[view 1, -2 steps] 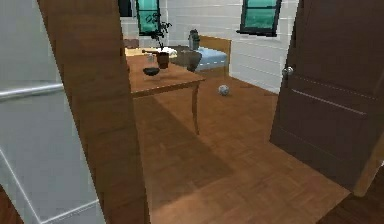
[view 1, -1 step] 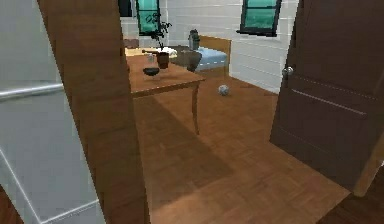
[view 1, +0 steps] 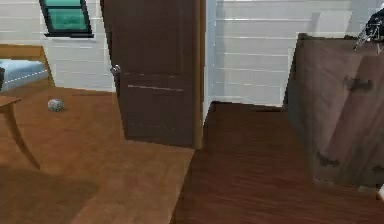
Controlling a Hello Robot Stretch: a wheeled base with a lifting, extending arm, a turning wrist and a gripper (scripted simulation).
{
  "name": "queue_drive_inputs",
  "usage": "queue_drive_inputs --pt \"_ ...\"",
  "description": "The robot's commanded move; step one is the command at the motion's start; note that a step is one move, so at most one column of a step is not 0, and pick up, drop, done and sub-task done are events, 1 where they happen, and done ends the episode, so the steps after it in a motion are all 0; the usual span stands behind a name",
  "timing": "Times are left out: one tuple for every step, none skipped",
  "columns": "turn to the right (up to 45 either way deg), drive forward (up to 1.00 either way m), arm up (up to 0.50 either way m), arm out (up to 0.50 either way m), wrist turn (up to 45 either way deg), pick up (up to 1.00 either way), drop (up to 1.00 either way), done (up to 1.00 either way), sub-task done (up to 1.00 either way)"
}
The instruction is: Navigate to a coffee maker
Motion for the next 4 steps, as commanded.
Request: queue_drive_inputs --pt "45.0 0.00 0.00 0.00 0.0 0.00 0.00 0.00 0.00" --pt "45.0 0.00 0.00 0.00 0.0 0.00 0.00 0.00 0.00" --pt "12.0 0.00 0.00 0.00 0.0 0.00 0.00 0.00 0.00" --pt "0.0 0.15 0.00 0.00 0.0 0.00 0.00 0.00 0.00"
